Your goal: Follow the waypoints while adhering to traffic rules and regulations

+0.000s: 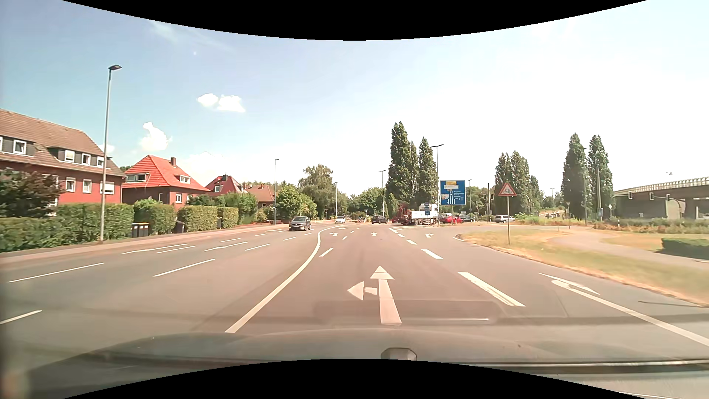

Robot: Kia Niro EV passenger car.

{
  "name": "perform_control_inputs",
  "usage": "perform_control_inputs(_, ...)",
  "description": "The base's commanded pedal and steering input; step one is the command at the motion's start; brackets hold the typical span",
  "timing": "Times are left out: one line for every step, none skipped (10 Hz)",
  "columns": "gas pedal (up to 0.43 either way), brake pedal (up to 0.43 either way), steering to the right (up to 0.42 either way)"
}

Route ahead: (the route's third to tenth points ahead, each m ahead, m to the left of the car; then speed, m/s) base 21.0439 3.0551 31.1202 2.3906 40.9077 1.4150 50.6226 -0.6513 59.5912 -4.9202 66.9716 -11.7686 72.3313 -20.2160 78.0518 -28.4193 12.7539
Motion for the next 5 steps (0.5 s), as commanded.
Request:
perform_control_inputs(0.0,0.018,-0.001)
perform_control_inputs(0.0,0.018,-0.001)
perform_control_inputs(0.0,0.018,-0.001)
perform_control_inputs(0.0,0.018,-0.002)
perform_control_inputs(0.0,0.018,-0.003)
